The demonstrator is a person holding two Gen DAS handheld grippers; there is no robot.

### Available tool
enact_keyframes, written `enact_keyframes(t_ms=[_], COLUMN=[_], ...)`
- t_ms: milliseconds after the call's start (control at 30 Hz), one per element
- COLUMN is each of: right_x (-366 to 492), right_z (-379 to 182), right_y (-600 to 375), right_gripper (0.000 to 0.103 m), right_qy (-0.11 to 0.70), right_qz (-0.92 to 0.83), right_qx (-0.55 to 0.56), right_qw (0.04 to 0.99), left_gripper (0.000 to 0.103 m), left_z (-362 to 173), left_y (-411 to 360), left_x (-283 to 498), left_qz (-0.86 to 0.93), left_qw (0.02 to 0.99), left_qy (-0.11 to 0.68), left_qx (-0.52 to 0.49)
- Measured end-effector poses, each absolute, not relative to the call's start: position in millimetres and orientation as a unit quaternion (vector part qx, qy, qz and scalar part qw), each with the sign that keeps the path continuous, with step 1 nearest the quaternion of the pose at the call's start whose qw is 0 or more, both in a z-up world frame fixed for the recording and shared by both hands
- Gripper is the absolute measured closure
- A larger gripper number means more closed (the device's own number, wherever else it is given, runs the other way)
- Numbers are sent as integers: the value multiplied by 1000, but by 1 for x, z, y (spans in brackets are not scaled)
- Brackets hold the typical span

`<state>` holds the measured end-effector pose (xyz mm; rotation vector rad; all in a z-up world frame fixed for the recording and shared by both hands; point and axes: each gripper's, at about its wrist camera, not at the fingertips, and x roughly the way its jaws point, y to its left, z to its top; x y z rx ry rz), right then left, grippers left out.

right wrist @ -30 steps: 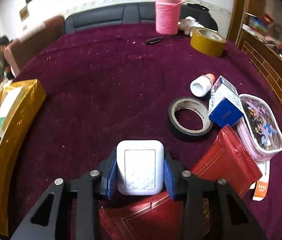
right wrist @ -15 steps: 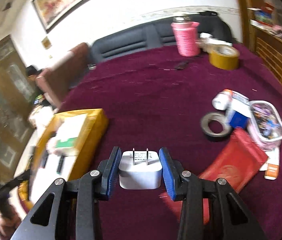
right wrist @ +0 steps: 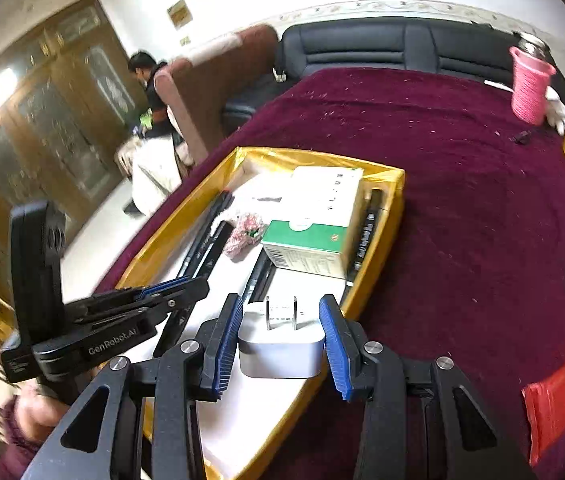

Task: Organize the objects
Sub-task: 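Place the black marker in the yellow box while the right gripper places the white charger there, then move the left gripper back over the pile beside the red packet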

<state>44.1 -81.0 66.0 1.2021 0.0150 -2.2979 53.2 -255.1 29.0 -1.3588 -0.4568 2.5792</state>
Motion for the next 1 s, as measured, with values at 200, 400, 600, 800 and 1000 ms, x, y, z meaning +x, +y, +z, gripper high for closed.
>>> enact_keyframes(t_ms=[200,400,600,800,1000], right_x=[31,20,14,34,61], right_z=[41,34,35,62,85], right_y=[-107,-112,-112,-99,-78], right_gripper=[59,59,42,18,7], right_qy=[49,57,44,46,75], right_qz=[-847,-847,-849,-881,-917], right_qx=[466,472,473,415,350], right_qw=[251,238,231,224,175], left_gripper=[88,49,20,15,10], left_z=[19,27,46,54,55], left_y=[-256,-264,-278,-287,-287], left_x=[48,55,72,88,95], left_qz=[862,872,881,884,878], left_qw=[105,102,93,81,80], left_qy=[-159,-173,-205,-227,-252], left_qx=[-470,-447,-416,-400,-399])
